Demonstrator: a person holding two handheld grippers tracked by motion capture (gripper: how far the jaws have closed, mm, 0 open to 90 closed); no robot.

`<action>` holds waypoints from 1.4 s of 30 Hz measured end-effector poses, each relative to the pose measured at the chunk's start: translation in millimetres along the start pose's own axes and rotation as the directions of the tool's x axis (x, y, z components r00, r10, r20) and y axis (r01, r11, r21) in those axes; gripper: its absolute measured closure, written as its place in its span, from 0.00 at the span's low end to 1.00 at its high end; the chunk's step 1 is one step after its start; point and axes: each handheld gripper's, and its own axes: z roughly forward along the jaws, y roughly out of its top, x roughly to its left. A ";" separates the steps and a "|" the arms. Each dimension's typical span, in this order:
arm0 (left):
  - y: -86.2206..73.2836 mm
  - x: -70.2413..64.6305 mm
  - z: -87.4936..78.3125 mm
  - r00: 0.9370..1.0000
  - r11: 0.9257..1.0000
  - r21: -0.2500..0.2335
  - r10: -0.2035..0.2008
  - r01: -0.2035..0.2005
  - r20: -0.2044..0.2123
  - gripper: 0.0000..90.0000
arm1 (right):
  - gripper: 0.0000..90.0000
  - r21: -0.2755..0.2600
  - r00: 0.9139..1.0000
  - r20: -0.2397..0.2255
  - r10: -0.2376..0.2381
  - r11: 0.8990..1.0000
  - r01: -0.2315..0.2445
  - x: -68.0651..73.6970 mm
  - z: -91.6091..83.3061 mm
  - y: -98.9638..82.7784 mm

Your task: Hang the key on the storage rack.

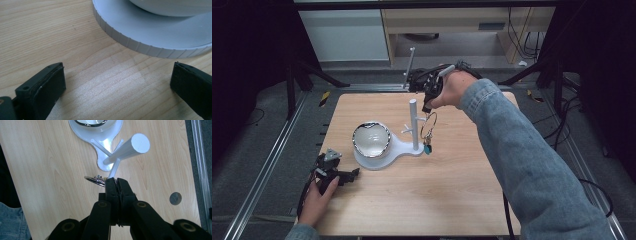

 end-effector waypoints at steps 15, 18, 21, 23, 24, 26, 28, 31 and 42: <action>0.0 0.0 0.0 1.000 1.000 0.000 0.000 0.000 0.000 0.00 | 0.99 -0.008 1.000 -0.010 -0.005 1.000 0.004 -3.0 3.5 8.7; 0.0 0.0 0.0 1.000 1.000 0.000 0.000 0.000 0.000 0.00 | 0.99 -0.014 1.000 -0.015 -0.003 1.000 0.003 -4.8 5.8 9.0; 0.0 0.0 0.0 1.000 1.000 0.000 0.000 0.000 0.000 0.00 | 0.99 -0.021 1.000 -0.016 0.004 1.000 -0.004 -6.4 7.7 9.4; 0.0 0.0 0.0 1.000 1.000 0.000 0.000 0.000 0.000 0.00 | 0.99 -0.020 1.000 -0.015 0.008 1.000 -0.009 -7.1 8.6 9.9; 0.0 0.0 0.0 1.000 1.000 0.000 0.000 0.000 0.000 0.00 | 0.99 -0.018 1.000 -0.016 0.011 1.000 -0.011 -7.4 9.2 10.3; 0.0 0.0 0.0 1.000 1.000 0.000 0.000 0.000 0.000 0.00 | 0.98 -0.021 1.000 -0.015 0.009 1.000 -0.009 -8.4 10.4 10.5; 0.0 0.0 0.0 1.000 1.000 0.000 0.000 0.000 0.000 0.00 | 0.98 -0.021 1.000 -0.017 0.015 1.000 -0.016 -8.9 11.5 10.5; 0.0 0.0 0.0 1.000 1.000 0.000 0.000 0.000 0.000 0.00 | 0.98 -0.027 1.000 -0.023 0.022 0.999 -0.023 -10.5 16.4 8.8; 0.0 0.0 0.0 1.000 1.000 0.000 0.000 0.000 0.000 0.00 | 0.98 -0.036 0.998 -0.023 0.055 0.998 -0.056 -16.5 28.7 -3.4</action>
